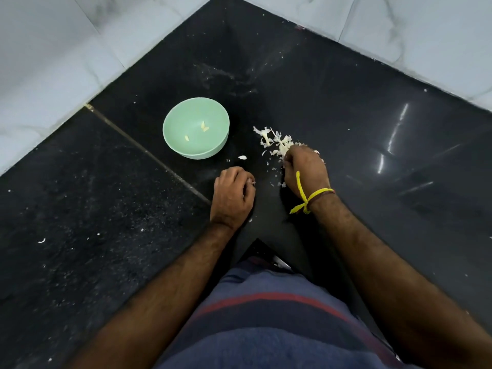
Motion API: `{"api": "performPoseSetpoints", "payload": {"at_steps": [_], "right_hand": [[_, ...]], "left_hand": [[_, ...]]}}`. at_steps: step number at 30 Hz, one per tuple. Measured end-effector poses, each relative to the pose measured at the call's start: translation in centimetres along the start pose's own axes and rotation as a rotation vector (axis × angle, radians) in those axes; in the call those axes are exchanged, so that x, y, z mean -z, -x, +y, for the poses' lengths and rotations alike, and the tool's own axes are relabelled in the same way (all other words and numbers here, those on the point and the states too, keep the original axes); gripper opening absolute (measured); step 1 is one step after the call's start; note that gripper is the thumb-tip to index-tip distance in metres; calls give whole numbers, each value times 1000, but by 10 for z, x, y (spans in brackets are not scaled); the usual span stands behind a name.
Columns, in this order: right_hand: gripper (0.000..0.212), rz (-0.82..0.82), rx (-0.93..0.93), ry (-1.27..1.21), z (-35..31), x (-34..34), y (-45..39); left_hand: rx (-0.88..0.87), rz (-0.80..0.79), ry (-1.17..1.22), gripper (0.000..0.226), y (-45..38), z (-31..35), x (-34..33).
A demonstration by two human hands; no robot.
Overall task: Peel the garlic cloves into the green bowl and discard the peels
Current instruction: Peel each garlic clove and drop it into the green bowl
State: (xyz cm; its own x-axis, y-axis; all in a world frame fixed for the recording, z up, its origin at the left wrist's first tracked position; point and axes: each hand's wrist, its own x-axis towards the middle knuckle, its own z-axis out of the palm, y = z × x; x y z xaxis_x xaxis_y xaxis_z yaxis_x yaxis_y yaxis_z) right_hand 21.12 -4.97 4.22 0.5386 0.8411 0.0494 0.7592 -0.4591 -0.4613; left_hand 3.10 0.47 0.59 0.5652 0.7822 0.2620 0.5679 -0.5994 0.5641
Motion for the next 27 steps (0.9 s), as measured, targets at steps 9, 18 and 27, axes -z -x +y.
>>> {"api": "performPoseSetpoints", "payload": {"at_steps": [9,18,27], "right_hand": [[11,-32,-301,-756,-15,14,30],[8,-189,-425,-903,-9,21,56],[5,-343,-299,-535,-11,13,54]], "left_hand": [[20,26,23,28,2,-2,-2],[59,125,70,26,19,0,4],[-7,44,65,15,22,-4,1]]}}
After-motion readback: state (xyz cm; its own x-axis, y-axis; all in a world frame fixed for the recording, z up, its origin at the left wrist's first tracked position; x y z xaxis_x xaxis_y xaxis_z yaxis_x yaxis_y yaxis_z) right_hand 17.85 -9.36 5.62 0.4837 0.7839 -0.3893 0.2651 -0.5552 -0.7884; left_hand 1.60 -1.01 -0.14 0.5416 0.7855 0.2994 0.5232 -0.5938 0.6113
